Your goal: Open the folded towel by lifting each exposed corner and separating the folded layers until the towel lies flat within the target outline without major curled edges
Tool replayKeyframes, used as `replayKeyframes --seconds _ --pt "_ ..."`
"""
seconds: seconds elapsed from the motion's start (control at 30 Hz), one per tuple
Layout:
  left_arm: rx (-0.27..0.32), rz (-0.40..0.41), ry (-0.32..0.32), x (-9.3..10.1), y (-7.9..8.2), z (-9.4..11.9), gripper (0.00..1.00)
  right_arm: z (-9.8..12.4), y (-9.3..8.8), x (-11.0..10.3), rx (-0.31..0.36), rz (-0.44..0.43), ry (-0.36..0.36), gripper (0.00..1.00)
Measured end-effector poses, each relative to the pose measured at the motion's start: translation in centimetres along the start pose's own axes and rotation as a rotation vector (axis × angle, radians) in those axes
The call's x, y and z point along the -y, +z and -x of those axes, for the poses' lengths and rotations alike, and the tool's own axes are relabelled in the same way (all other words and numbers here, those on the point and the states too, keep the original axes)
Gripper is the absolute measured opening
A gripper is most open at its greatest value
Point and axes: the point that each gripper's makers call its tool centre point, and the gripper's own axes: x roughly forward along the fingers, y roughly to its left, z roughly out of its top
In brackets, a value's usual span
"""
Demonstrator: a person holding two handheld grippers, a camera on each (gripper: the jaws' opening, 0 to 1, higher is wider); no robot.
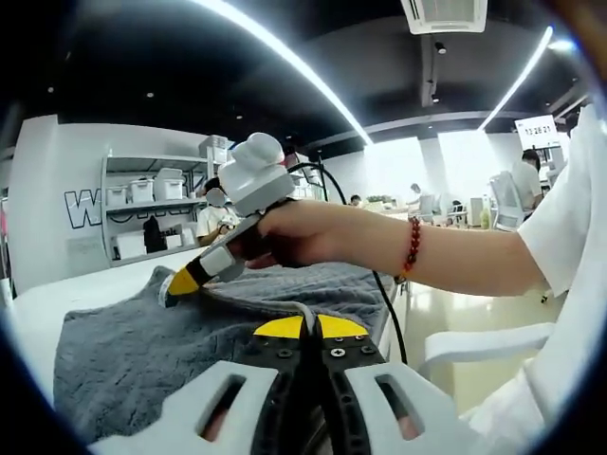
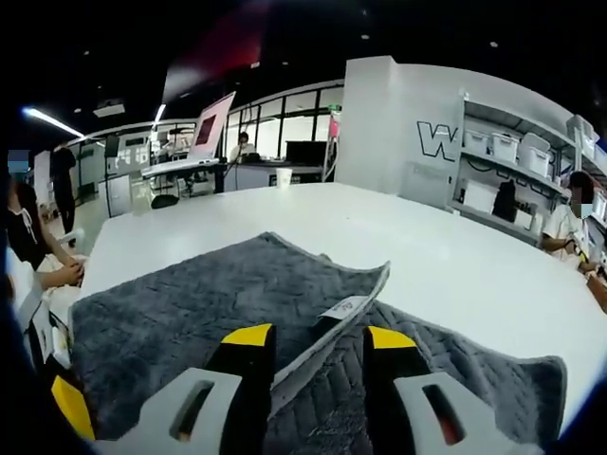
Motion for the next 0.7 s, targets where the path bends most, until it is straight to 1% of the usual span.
replayKeyframes --seconds 0.13,0.23,0.4,0.53,0.63,0.7 --pt "0.001 -0.001 0.003 -0.12 0.01 -0.10 0.03 -0.46 -0.28 0.71 -0.010 -0.013 -0.014 0.35" --pt "0.003 0.004 0.001 0.13 -0.02 0.12 0.03 -0.29 -0.25 0.25 -0.001 -0.024 -0.010 0.35" --pt "0.004 0.005 0.005 0.05 0.00 0.09 0.03 -0.63 0.29 0.55 0.008 -0.036 -0.004 0.33" --pt "0.007 0.003 0.006 -0.05 0.09 0.04 0.03 -1.02 0.20 0.84 -0.004 -0.041 -0.009 0.33" --pt "0.006 0.004 0.003 0.02 0.11 0.13 0.03 -1.09 0.24 0.99 -0.002 -0.060 -0.008 0.32" --pt "0.007 0.005 0.003 0.00 0.10 0.13 0.03 -0.98 0.33 0.68 0.003 -0.061 -0.009 0.32"
